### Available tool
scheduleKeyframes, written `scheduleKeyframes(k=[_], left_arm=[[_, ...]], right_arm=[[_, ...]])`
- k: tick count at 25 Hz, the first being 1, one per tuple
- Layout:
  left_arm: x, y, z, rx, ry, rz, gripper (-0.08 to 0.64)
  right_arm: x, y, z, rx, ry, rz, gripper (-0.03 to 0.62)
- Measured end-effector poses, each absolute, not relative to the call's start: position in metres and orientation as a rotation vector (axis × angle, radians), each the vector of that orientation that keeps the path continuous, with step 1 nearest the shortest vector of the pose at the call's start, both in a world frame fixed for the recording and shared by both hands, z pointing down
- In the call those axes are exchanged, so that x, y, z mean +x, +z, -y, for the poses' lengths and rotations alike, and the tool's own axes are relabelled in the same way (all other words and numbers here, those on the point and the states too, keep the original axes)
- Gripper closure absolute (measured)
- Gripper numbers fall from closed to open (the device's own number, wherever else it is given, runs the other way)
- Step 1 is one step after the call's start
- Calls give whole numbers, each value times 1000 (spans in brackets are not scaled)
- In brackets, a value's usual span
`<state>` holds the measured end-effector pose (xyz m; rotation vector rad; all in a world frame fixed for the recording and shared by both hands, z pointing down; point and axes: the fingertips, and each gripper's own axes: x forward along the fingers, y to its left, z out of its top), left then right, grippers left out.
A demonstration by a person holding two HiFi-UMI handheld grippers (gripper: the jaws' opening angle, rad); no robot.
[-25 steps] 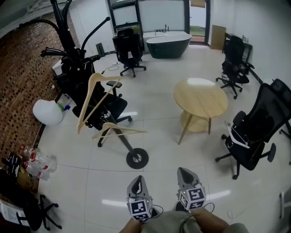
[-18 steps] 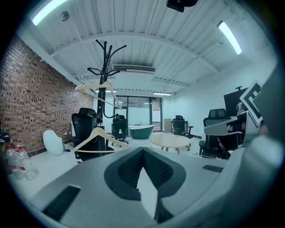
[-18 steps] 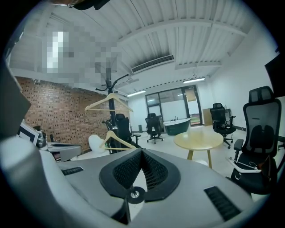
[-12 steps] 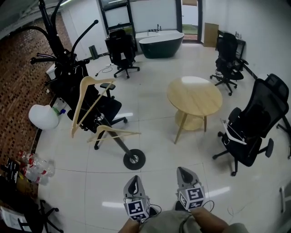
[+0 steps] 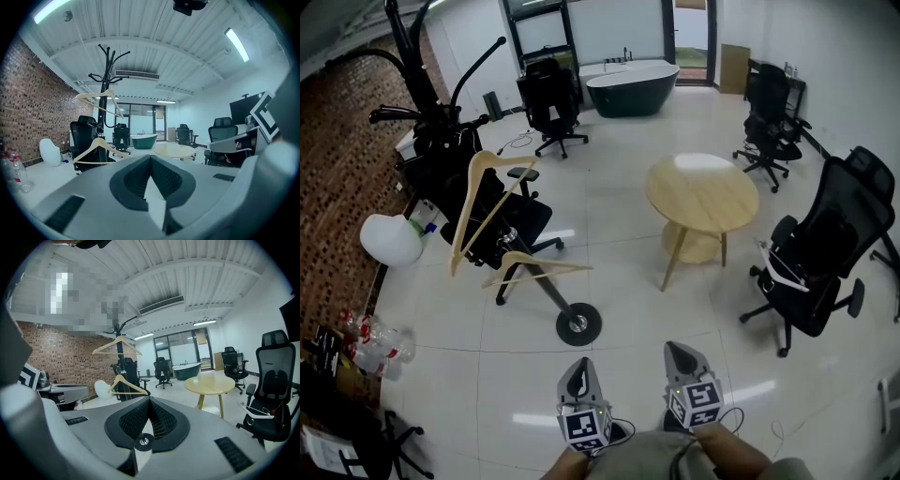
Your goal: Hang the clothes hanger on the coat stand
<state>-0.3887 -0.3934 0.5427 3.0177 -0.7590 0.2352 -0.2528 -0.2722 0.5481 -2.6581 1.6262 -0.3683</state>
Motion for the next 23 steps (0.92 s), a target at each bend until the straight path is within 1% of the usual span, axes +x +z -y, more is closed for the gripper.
scheduleKeyframes(k=[23], left_arm=[[-382, 542, 391, 3026, 242, 728, 549]], right_arm=[[-241, 551, 271, -2675, -385, -1594, 609]])
